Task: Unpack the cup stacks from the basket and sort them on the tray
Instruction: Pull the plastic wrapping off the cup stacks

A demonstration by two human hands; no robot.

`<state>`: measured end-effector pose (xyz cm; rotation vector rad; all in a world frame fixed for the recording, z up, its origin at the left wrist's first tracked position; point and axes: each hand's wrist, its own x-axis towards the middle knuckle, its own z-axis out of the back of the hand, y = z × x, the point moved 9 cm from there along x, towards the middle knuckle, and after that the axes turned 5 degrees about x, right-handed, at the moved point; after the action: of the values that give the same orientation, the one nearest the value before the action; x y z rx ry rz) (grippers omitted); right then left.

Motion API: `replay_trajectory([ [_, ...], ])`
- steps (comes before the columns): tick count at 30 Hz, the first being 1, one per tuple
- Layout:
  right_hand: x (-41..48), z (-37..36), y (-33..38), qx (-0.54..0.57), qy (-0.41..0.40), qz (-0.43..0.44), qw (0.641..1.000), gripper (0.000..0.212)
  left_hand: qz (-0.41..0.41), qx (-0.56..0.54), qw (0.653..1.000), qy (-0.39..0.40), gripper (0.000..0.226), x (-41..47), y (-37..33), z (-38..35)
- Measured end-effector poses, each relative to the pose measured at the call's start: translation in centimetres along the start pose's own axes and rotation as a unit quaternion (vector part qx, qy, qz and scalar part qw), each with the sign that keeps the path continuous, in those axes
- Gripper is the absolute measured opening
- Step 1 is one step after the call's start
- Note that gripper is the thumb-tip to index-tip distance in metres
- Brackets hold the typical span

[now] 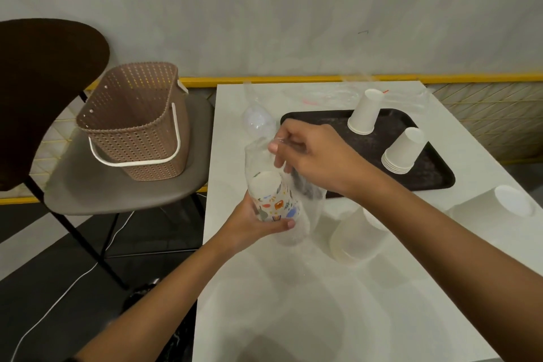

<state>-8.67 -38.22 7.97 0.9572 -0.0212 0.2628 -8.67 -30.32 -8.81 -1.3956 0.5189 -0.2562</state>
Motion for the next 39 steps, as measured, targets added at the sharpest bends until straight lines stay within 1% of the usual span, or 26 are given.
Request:
replay_trajectory([
  [4,0.0,1.6,0.2,0.039,-0.051,-0.003,0.998,0.022,-0.017,0.035,0.999,-0.022,0.058,0.2,0.0,0.2],
  [7,-0.1,2.2,0.1,0.055,-0.055,-0.015,0.997,0.021,-0.027,0.076,0.997,-0.016,0.05,0.2,-0.1,-0.2],
  [11,-0.1,3.5,-0.2,0.078,-0.084,-0.026,0.993,0.018,-0.019,0.093,0.995,0.014,0.049,0.2,0.0,-1.5],
  [13,-0.1,4.3,-0.3,0.09,-0.099,-0.032,0.991,0.018,-0.022,0.099,0.995,0.02,0.045,0.2,-0.4,-2.0],
  [15,-0.1,5.4,-0.5,0.106,-0.121,-0.038,0.986,0.019,-0.048,0.133,0.99,0.017,0.039,0.4,-1.6,-2.0],
  [17,-0.1,6.5,-0.5,0.114,-0.145,-0.037,0.982,0.022,-0.072,0.178,0.981,0.032,0.037,0.6,-2.8,-2.1],
  [20,-0.1,7.6,-0.5,0.096,-0.154,-0.047,0.982,0.022,-0.077,0.221,0.969,0.078,0.044,0.6,-3.2,-3.4],
  [25,-0.4,8.0,-0.6,0.04,-0.104,-0.071,0.991,0.02,-0.085,0.237,0.962,0.11,0.058,-0.2,-1.3,-6.7],
  [29,-0.7,7.7,-1.5,0.038,-0.086,-0.09,0.991,0.02,-0.093,0.256,0.956,0.104,0.06,-0.1,-0.4,-7.1],
  [33,-0.7,8.1,-1.6,0.038,-0.102,-0.086,0.99,0.022,-0.101,0.279,0.951,0.088,0.06,0.7,-1.3,-6.0],
  [36,-0.4,8.6,-0.8,0.04,-0.113,-0.074,0.99,0.021,-0.077,0.271,0.956,0.083,0.058,1.2,-1.8,-5.2],
  [39,0.2,9.5,0.4,0.059,-0.13,-0.058,0.988,0.019,-0.057,0.238,0.966,0.08,0.059,1.4,-2.7,-4.6],
])
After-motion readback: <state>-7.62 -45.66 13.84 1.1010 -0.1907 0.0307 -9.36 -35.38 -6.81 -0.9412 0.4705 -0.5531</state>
